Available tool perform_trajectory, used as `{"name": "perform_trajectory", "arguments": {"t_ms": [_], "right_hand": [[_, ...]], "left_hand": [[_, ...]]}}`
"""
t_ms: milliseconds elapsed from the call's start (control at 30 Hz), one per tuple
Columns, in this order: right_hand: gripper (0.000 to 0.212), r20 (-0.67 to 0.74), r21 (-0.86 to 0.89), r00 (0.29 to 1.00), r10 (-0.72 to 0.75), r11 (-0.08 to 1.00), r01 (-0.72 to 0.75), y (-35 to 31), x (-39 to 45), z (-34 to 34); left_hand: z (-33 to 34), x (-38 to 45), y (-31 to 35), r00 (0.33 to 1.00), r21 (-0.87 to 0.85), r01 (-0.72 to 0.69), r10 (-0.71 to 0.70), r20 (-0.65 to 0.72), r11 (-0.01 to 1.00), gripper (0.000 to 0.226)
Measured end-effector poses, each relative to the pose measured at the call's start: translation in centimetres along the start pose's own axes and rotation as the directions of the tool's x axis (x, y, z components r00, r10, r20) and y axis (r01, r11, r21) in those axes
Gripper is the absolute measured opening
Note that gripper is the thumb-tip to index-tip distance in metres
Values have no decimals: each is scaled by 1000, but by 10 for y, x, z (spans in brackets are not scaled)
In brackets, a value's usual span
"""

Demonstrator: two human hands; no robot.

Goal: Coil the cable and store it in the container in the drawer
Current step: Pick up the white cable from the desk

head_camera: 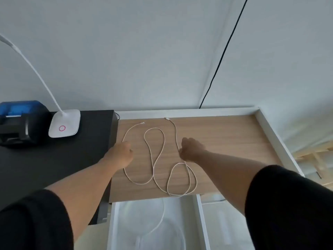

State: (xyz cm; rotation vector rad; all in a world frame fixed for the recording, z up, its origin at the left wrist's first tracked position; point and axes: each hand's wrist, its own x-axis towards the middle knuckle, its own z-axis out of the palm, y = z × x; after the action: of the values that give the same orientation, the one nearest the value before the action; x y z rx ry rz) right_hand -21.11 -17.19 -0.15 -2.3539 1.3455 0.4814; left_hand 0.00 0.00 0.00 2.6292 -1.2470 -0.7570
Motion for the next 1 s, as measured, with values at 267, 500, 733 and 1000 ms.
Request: {"name": "perform_trajectory", "arguments": {"t_ms": [267,500,733,1000], "right_hand": [[35,43,131,989,143,980,-147,7,12,30],[34,47,237,977,209,948,-214,12,12,61],[29,22,260,973,228,939,-226,10,9,74],[24,-27,349,979,201,920,-179,4,-10,63]], "left_hand": [[45,4,-6,982,-43,167,-170,-87,985,26],[84,-1,-6,939,-24,277,-276,-205,960,26],[91,8,-4,847,-283,434,-494,-194,855,29],[72,5,-8,840,-456,505,-539,65,733,28]]}}
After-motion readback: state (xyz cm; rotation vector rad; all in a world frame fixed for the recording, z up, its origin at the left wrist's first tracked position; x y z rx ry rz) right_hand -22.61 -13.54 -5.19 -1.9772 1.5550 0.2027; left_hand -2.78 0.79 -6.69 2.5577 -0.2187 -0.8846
